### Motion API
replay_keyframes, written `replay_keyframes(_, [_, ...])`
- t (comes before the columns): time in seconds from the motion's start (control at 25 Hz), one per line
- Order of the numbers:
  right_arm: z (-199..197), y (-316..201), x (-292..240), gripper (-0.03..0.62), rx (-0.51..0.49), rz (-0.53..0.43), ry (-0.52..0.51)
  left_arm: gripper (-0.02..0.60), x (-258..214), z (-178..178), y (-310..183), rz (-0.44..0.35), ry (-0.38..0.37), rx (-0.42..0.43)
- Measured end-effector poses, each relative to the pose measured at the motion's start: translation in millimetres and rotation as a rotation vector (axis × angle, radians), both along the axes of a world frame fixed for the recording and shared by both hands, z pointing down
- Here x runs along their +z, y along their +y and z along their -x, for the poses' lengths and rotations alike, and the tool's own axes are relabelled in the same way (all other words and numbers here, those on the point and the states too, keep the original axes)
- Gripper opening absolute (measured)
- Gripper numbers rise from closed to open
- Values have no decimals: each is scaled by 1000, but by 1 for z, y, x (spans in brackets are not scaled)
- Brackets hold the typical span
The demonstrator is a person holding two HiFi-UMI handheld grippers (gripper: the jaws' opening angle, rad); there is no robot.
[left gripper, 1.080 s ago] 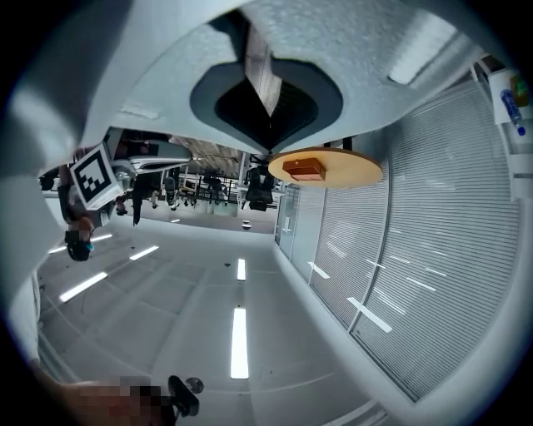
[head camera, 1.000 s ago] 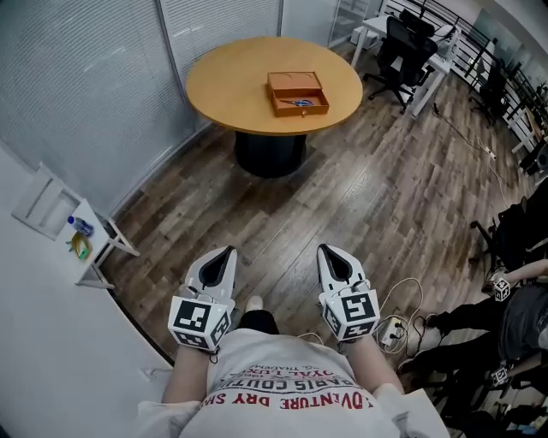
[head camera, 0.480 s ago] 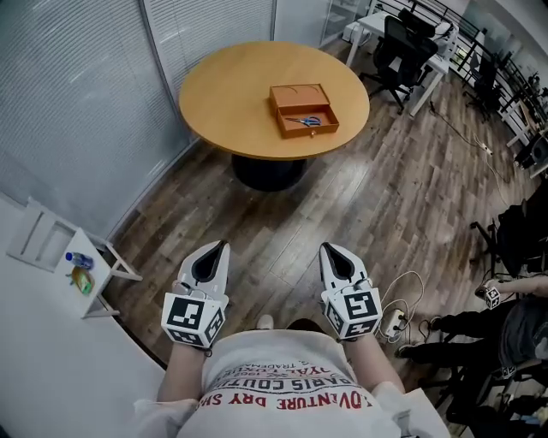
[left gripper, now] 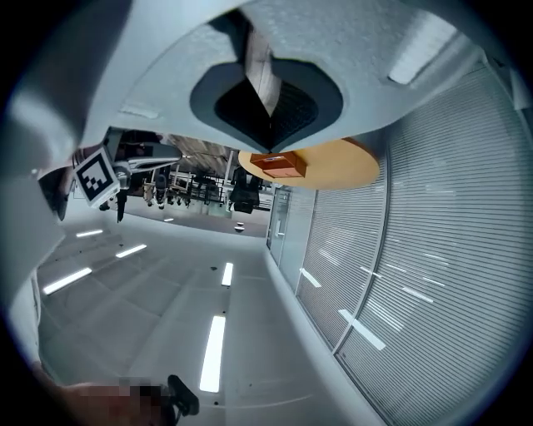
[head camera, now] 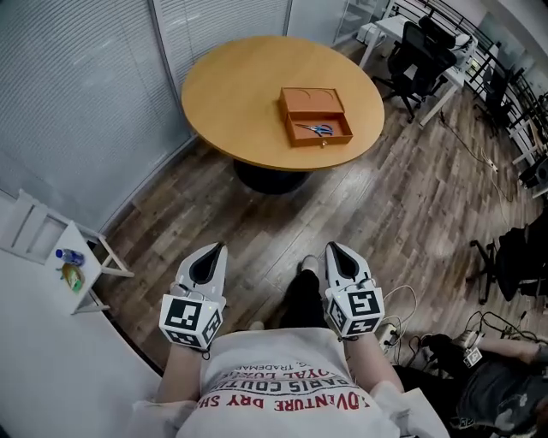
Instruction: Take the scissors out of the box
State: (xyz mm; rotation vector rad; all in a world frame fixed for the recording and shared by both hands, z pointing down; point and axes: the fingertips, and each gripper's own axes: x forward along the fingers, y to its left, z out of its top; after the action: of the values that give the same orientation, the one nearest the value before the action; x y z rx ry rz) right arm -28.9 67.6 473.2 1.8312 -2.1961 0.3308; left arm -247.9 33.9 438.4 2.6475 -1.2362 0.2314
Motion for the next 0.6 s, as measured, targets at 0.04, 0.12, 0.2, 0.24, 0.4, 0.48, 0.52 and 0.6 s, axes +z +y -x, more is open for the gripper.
replay_keyframes(0.04, [-5, -9, 3, 8, -5, 7, -11, 8, 2, -5, -8, 6, 5, -11])
replay_keyframes(0.12, [-19, -28, 6, 8, -24, 14, -23, 8, 3, -19, -23, 12, 13, -29])
replay_keyframes(0.2, [-36, -50, 7, 8, -46, 17, -20, 8, 3, -35, -40, 13, 9, -50])
replay_keyframes(0.24, [-46, -62, 7, 8, -57, 17, -20, 8, 2, -45, -51, 12, 7, -63])
replay_keyframes(0.4, [-90, -119, 3, 8, -106, 20, -24, 8, -7, -88, -99, 10, 8, -114])
replay_keyframes(0.48, [-113, -146, 0, 8, -135, 30, -21, 8, -11, -112, -123, 13, 9, -140])
replay_keyframes(0.52, [-125, -159, -1, 8, -153, 34, -22, 8, -14, -126, -135, 13, 11, -152])
replay_keyframes(0.6, [-147, -184, -4, 8, -194, 37, -21, 8, -17, -154, -158, 11, 15, -170])
